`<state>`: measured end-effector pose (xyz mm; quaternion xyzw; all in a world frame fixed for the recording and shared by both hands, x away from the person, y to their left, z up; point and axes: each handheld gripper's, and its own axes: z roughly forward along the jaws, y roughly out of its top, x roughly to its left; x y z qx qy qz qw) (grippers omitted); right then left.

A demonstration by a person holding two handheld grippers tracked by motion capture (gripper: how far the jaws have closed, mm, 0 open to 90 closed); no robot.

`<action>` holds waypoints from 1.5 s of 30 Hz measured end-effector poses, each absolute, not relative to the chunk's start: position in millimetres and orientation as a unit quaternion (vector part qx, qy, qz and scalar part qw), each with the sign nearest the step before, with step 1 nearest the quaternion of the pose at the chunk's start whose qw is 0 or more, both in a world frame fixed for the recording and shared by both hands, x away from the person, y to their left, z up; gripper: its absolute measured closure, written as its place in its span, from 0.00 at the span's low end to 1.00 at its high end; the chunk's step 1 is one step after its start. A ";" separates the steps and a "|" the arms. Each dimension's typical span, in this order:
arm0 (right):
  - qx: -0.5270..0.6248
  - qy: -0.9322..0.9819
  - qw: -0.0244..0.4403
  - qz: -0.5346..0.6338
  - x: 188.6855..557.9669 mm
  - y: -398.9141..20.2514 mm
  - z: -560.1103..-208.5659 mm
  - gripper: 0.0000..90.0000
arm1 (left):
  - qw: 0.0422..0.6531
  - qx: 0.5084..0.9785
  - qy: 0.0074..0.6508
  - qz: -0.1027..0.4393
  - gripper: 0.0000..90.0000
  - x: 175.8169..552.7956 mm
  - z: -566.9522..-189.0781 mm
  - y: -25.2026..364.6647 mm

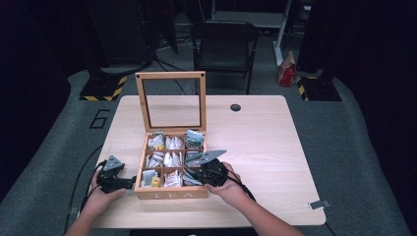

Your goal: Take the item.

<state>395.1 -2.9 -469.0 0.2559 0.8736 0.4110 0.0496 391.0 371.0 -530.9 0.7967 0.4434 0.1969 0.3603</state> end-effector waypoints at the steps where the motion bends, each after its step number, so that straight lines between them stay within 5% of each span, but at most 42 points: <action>1: 0.256 0.874 0.050 0.411 395.0 -2.9 -468.9 1.00 | 0.360 0.797 0.443 0.197 0.16 391.0 -530.9 371.0; 45: 0.238 0.856 0.057 0.455 391.9 -12.2 -407.2 1.00 | 0.360 0.797 0.443 0.197 0.16 391.0 -530.9 371.0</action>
